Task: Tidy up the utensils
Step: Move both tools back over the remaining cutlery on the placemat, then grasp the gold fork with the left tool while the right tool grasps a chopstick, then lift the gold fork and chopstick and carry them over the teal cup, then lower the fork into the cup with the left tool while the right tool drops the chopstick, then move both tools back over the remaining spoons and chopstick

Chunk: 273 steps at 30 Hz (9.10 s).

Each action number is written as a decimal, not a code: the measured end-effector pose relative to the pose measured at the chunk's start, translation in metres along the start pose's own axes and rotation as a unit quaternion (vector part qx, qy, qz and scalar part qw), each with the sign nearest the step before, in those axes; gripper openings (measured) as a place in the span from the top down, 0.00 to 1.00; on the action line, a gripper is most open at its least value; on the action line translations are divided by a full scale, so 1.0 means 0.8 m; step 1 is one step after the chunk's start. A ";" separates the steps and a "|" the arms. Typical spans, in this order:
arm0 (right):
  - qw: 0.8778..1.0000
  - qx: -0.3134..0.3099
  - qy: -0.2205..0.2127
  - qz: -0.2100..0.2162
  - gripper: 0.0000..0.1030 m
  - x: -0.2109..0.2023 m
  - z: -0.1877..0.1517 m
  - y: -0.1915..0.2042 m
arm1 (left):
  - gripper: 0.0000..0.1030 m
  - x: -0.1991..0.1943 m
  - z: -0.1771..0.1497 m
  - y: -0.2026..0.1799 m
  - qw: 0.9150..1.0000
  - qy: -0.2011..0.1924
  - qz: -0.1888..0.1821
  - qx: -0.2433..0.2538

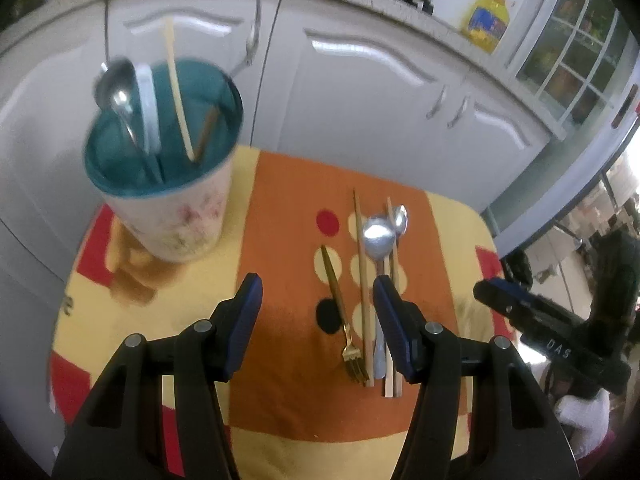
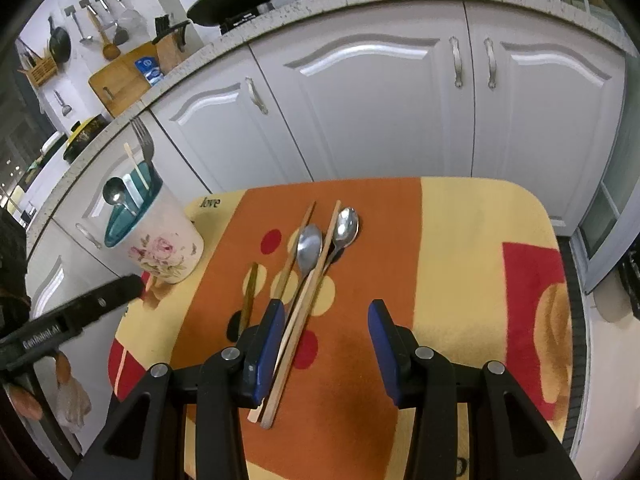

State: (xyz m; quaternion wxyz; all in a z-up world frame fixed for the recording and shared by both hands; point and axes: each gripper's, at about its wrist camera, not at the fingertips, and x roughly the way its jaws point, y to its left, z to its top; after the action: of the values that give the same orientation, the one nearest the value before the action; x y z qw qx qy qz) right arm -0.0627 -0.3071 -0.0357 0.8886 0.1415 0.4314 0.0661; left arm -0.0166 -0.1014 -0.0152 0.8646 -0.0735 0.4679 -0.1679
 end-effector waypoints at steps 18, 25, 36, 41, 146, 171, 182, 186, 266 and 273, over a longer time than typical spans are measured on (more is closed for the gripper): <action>0.999 -0.011 0.045 0.028 0.81 0.113 0.065 -0.010 | 0.45 0.075 0.001 0.007 0.998 0.064 0.004 -0.010; 0.998 -0.013 0.067 0.015 0.90 0.151 0.091 -0.011 | 0.45 0.084 0.005 0.013 0.997 0.071 0.006 -0.012; 0.996 -0.004 0.085 0.022 0.92 0.168 0.096 -0.016 | 0.45 0.093 0.005 0.011 0.997 0.080 0.005 -0.007; 0.996 0.007 0.070 0.049 0.92 0.135 0.082 -0.027 | 0.45 0.095 0.006 0.008 0.997 0.081 0.004 -0.004; 0.968 -0.175 -0.149 0.102 0.95 -0.145 0.124 0.180 | 0.95 -0.137 0.072 0.035 0.994 -0.101 -0.018 0.024; 0.957 -0.199 -0.168 0.125 0.95 -0.053 0.217 0.293 | 0.95 -0.103 0.165 0.137 0.990 -0.117 0.070 -0.022; 0.974 -0.163 -0.087 0.134 0.95 0.048 0.212 0.270 | 0.95 -0.041 0.155 0.146 0.994 -0.074 0.083 -0.021; 0.977 -0.157 -0.059 0.135 0.95 0.078 0.200 0.260 | 0.95 -0.025 0.149 0.146 0.994 -0.059 0.086 -0.024; 0.999 -0.033 -0.038 -0.001 0.62 -0.046 0.034 0.027 | 0.45 -0.033 0.037 -0.046 0.997 -0.038 0.003 0.062; 1.000 -0.015 -0.006 0.010 0.62 -0.003 0.028 0.006 | 0.45 0.008 0.024 -0.043 0.998 -0.003 -0.002 0.065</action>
State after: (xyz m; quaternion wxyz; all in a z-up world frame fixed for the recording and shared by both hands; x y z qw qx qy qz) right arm -0.0465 -0.3076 -0.0194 0.8927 0.1326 0.4231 0.0809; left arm -0.0054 -0.1364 0.0003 0.8686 -0.0185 0.4531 -0.1998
